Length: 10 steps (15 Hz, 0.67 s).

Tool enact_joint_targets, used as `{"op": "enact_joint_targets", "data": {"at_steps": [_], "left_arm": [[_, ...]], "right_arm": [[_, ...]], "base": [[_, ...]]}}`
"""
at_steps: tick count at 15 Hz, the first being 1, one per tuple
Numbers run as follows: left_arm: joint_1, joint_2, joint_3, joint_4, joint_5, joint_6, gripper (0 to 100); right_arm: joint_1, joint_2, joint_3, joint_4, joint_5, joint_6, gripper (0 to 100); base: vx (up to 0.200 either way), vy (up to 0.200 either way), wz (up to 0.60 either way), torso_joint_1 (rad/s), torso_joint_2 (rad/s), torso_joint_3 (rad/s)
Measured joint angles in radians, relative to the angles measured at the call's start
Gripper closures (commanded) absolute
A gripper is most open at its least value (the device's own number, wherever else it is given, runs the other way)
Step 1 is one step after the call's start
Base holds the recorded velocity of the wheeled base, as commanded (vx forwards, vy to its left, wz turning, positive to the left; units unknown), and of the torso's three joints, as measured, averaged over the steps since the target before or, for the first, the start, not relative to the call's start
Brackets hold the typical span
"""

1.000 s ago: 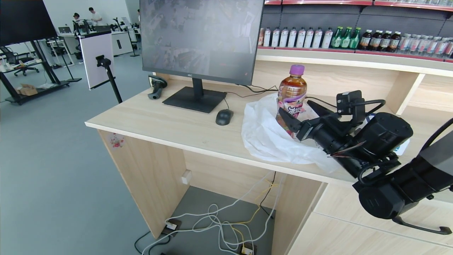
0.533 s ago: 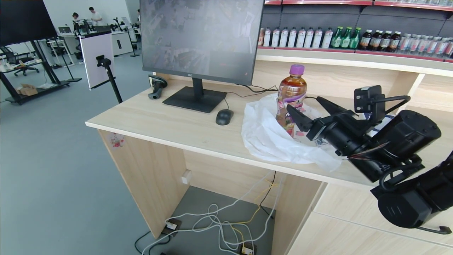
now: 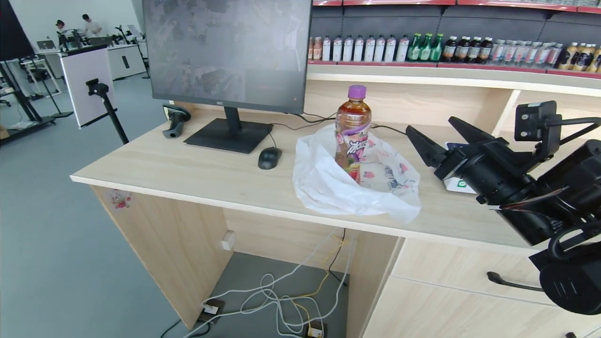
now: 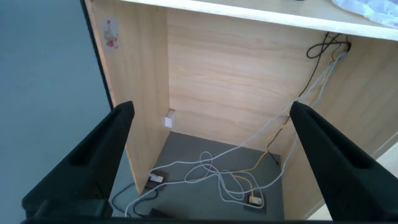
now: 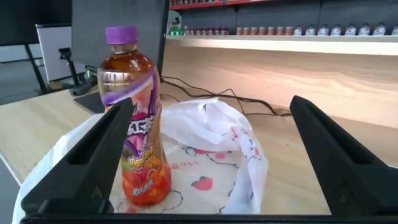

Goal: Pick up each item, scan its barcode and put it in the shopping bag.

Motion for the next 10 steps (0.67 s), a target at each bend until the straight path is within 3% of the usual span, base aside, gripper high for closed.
{"op": "enact_joint_targets", "data": {"at_steps": [7, 10], "left_arm": [[0.0, 0.0, 0.0, 0.002, 0.0, -0.001, 0], [0.0, 0.0, 0.0, 0.002, 0.0, -0.002, 0]], "right_arm": [[0.0, -0.013, 0.014, -0.001, 0.001, -0.001, 0], [0.0, -0.019, 0.031, -0.001, 0.001, -0.001, 0]], "base": [[0.0, 0.0, -0.6, 0.001, 0.0, 0.002], [0.0, -0.2, 0.0, 0.007, 0.0, 0.004]]}}
